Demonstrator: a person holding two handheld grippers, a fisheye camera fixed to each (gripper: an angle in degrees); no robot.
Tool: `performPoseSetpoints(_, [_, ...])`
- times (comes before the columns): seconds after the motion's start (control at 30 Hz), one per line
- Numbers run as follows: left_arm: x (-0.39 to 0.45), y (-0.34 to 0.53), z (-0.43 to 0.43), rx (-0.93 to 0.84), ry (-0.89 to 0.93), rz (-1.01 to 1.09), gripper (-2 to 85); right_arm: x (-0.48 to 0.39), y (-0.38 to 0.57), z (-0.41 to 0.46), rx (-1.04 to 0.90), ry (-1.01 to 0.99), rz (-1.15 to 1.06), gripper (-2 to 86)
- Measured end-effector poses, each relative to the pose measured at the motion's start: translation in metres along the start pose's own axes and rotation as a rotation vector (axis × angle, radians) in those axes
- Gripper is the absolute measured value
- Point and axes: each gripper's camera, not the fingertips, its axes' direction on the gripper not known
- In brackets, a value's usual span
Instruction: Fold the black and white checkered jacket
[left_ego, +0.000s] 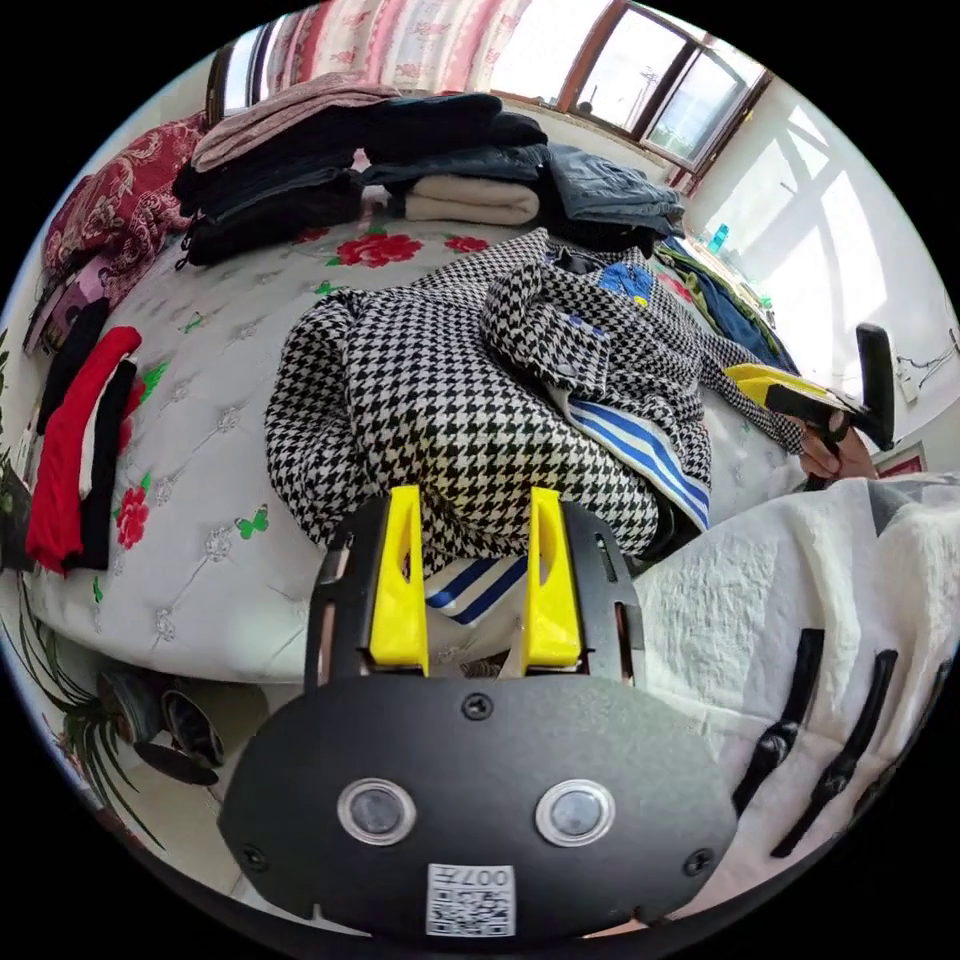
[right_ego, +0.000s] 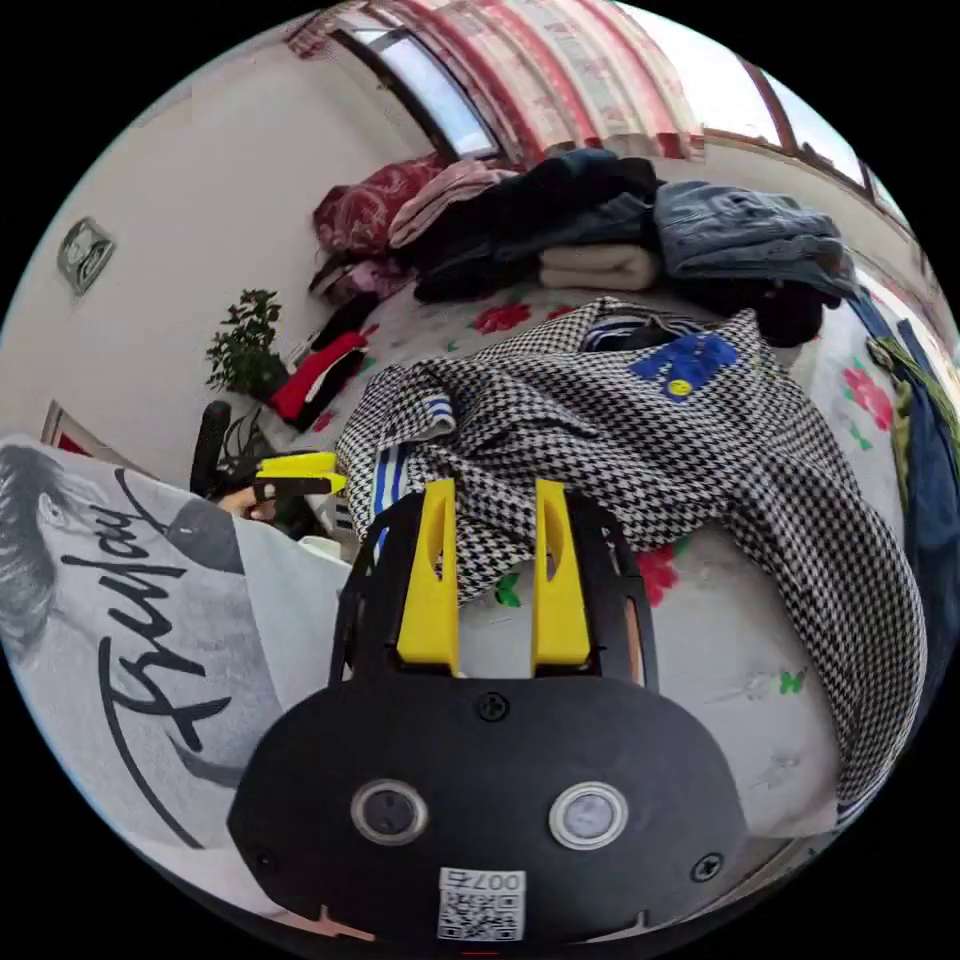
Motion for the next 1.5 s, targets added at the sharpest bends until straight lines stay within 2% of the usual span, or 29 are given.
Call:
performPoseSetpoints(0.07, [0.002, -0.02, 0.018, -0.064, -0.014, 0.042, 10.3, -0.04, -0.018, 0.051, -0.212, -0.012, -0.23, 7.8])
performPoseSetpoints(0.17, [-0.006, -0.047, 0.012, -0.149, 0.036, 0.086, 5.0, -0.054, -0.019, 0.106, -0.48, 0.111, -0.352, 8.2])
performPoseSetpoints(0.2, [-0.009, -0.051, 0.008, -0.161, 0.054, 0.094, 3.9, -0.053, -0.02, 0.109, -0.497, 0.138, -0.349, 7.8])
performPoseSetpoints(0.3, [-0.042, -0.069, -0.026, -0.152, 0.276, 0.077, 0.9, -0.037, -0.025, 0.076, -0.4, 0.133, -0.227, 6.7])
performPoseSetpoints(0.37, [-0.085, -0.079, -0.064, -0.038, 0.5, 0.01, -0.2, -0.023, -0.009, 0.019, -0.226, 0.122, -0.148, 6.0])
performPoseSetpoints(0.5, [-0.147, -0.099, -0.109, 0.115, 0.605, -0.074, -0.6, 0.001, 0.035, -0.078, -0.027, 0.182, 0.02, 4.9])
performPoseSetpoints(0.57, [-0.195, -0.118, -0.133, 0.255, 0.65, -0.182, -0.5, 0.006, 0.067, -0.135, 0.061, 0.227, 0.095, 4.0])
performPoseSetpoints(0.6, [-0.211, -0.122, -0.137, 0.29, 0.659, -0.232, -0.4, 0.005, 0.074, -0.145, 0.064, 0.246, 0.105, 3.7])
performPoseSetpoints(0.67, [-0.279, -0.129, -0.144, 0.456, 0.656, -0.533, 0.3, -0.007, 0.093, -0.164, -0.018, 0.359, 0.107, 3.5])
performPoseSetpoints(0.73, [-0.322, -0.125, -0.134, 0.507, 0.624, -0.773, 1.8, -0.012, 0.105, -0.158, -0.114, 0.402, 0.109, 3.6])
performPoseSetpoints(0.77, [-0.336, -0.124, -0.125, 0.491, 0.586, -0.861, 3.4, -0.008, 0.112, -0.148, -0.188, 0.381, 0.152, 3.8])
performPoseSetpoints(0.83, [-0.34, -0.128, -0.114, 0.42, 0.487, -0.874, 5.5, 0.0, 0.122, -0.129, -0.28, 0.351, 0.259, 4.4])
performPoseSetpoints(0.97, [-0.301, -0.122, -0.097, 0.305, 0.184, -0.705, 7.1, -0.021, 0.127, -0.116, -0.224, 0.41, 0.333, 5.7])
performPoseSetpoints(1.1, [-0.272, -0.097, -0.094, 0.258, 0.008, -0.643, 6.9, -0.038, 0.119, -0.122, -0.196, 0.427, 0.299, 6.4])
performPoseSetpoints(1.2, [-0.242, -0.101, -0.095, 0.241, 0.047, -0.409, 6.1, -0.045, 0.113, -0.145, -0.127, 0.394, 0.239, 6.9])
performPoseSetpoints(1.33, [-0.18, -0.139, -0.079, 0.152, 0.121, -0.01, 7.7, -0.026, 0.103, -0.188, 0.099, 0.331, 0.305, 7.5])
performPoseSetpoints(1.5, [-0.099, -0.186, -0.014, 0.033, 0.24, 0.351, 10.4, 0.001, 0.048, -0.145, 0.127, 0.34, 0.288, 8.5])
